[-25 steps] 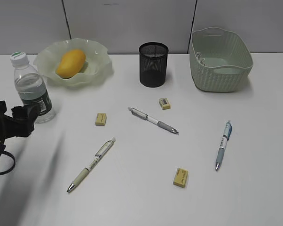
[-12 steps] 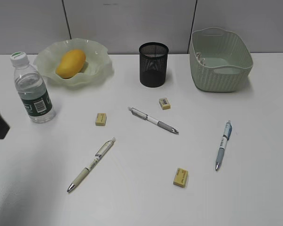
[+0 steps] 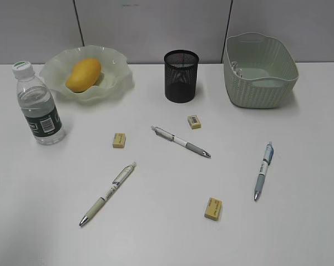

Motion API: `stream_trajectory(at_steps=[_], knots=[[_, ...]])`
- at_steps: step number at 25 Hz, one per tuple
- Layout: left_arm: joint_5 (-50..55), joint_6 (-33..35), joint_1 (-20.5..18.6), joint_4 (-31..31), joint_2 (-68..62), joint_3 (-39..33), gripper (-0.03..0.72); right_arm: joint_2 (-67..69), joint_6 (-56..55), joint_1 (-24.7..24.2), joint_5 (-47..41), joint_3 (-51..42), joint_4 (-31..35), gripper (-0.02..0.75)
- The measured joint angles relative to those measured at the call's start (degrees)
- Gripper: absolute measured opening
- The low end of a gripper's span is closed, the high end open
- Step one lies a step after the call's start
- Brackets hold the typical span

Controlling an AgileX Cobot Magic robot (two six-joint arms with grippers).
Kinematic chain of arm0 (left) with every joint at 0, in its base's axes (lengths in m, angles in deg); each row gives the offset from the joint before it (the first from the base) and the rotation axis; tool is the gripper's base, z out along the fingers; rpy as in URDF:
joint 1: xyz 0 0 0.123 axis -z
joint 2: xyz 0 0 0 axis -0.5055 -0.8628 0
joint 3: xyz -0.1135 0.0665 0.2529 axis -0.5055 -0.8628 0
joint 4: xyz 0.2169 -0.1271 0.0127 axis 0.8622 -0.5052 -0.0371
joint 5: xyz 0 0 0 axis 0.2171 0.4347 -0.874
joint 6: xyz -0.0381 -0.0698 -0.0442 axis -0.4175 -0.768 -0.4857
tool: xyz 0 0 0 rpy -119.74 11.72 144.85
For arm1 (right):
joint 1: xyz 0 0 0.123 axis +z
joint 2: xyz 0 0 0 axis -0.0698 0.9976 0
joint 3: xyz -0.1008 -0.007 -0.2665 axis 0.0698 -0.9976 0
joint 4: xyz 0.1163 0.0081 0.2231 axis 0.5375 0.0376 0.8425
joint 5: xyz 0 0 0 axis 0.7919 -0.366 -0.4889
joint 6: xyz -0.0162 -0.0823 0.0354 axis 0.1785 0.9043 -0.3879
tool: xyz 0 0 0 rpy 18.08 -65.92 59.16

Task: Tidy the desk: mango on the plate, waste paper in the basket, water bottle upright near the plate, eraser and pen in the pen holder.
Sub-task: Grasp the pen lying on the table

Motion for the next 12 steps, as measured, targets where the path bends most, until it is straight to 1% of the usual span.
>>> stream_trajectory(at_steps=[6,9,12], knots=[[0.42,0.02,0.00,-0.05,24.00,-7.94,0.514,0.34,0.00,0.00,-0.04,0.00,-0.05,0.593],[0.53,0.12,0.00,0.12,34.94,-9.26,0.514,3.77,-0.27,0.00,-2.10,1.18,-0.05,0.591],[-0.05,0.17,0.00,0.12,43.69,-9.34,0.514,10.07,-2.24,0.00,-4.96,4.69,-0.05,0.573]])
